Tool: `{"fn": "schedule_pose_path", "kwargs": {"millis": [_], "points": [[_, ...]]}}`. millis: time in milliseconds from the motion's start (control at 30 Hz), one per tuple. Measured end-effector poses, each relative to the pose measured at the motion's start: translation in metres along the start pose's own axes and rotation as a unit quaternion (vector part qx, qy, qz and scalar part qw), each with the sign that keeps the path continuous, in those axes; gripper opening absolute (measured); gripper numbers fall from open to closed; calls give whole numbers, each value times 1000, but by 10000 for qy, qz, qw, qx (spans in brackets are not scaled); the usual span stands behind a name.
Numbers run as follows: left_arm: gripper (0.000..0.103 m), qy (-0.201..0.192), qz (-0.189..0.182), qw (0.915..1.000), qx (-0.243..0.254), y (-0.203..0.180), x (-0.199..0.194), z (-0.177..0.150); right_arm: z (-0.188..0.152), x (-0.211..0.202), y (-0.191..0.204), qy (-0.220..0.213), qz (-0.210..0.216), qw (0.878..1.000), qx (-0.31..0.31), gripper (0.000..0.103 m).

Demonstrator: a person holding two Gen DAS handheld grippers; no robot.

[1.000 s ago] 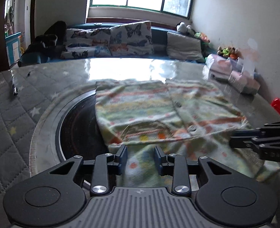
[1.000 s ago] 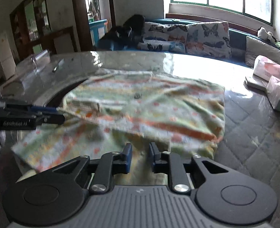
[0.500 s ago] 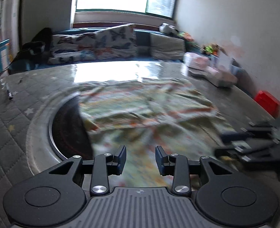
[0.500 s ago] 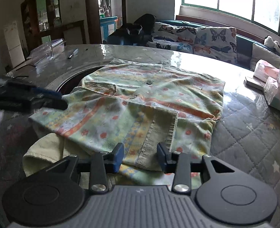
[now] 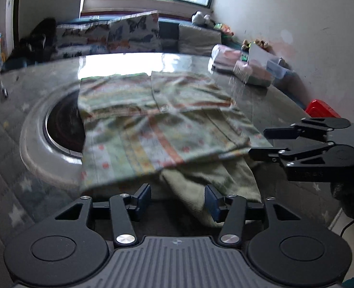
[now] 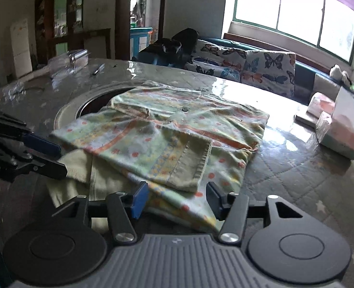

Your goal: Fold clothes

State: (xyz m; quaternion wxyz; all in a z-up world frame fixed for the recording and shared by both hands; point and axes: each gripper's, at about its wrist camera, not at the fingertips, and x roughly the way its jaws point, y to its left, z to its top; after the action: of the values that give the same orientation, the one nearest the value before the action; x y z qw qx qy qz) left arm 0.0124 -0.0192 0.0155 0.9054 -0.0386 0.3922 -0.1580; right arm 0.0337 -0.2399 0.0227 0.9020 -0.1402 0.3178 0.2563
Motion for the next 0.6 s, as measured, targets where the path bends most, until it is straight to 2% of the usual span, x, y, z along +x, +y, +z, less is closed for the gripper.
{"fn": "schedule_pose_path", "kwargs": {"millis": [100, 133, 167, 300, 400, 467, 600], "points": [[51, 131, -113, 9998, -126, -1, 4, -3, -6, -6, 3, 20, -86, 9998, -199, 60], [45, 175, -175, 9996, -153, -2, 5, -4, -8, -7, 4, 33, -101, 9996, -252, 60], [34, 204, -234, 9994, -167, -3, 7, -4, -11, -9, 4, 51, -120, 9994, -309, 62], [14, 160, -376, 9989, -213, -4, 6, 3, -22, -12, 9, 136, -123, 9985, -521, 66], [12, 9, -466, 9986, -232, -4, 1, 16, -28, -11, 15, 167, -33, 9974, -702, 67], [11, -114, -474, 9986, -211, -3, -2, 27, -27, -9, 20, 98, 0, 9965, -834, 74], [11, -309, -533, 9979, -216, 0, -4, 49, -22, -3, 30, -99, 79, 9946, -1030, 75]]}}
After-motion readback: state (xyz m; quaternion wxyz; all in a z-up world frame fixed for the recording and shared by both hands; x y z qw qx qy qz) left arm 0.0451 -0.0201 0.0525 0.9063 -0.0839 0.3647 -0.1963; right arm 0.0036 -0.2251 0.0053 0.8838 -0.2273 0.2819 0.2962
